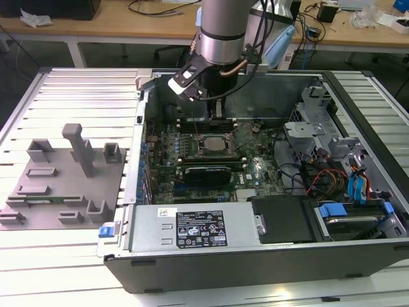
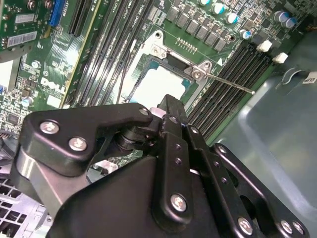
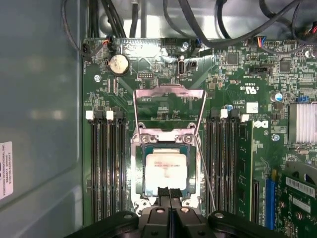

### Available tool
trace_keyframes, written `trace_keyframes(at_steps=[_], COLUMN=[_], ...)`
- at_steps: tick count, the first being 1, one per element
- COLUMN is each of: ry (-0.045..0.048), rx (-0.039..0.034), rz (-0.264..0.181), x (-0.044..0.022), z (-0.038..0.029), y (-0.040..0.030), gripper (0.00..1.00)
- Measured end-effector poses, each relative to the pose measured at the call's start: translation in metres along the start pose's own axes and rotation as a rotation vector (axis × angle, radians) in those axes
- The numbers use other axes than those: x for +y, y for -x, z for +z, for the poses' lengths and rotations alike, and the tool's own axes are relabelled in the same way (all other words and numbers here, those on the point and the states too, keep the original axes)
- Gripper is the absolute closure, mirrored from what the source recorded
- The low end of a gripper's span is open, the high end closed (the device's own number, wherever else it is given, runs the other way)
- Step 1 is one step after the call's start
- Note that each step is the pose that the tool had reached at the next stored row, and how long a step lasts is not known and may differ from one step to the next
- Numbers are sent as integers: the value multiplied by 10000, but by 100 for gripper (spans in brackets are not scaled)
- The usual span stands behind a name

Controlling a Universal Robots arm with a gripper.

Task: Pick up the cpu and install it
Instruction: 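Place the cpu into insertion slot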

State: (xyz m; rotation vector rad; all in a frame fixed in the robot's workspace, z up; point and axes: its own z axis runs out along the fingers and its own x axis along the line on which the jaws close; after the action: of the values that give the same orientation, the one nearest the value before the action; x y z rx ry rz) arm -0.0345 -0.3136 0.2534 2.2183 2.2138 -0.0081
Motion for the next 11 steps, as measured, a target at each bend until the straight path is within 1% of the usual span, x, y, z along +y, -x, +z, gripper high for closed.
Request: trace_keyframes(at_steps=[5,11], ry=[-29,-29], rx=[-1,-1], rz=[0,0], x=[40,55], z=[0,0], y=[0,0], gripper=[89,89])
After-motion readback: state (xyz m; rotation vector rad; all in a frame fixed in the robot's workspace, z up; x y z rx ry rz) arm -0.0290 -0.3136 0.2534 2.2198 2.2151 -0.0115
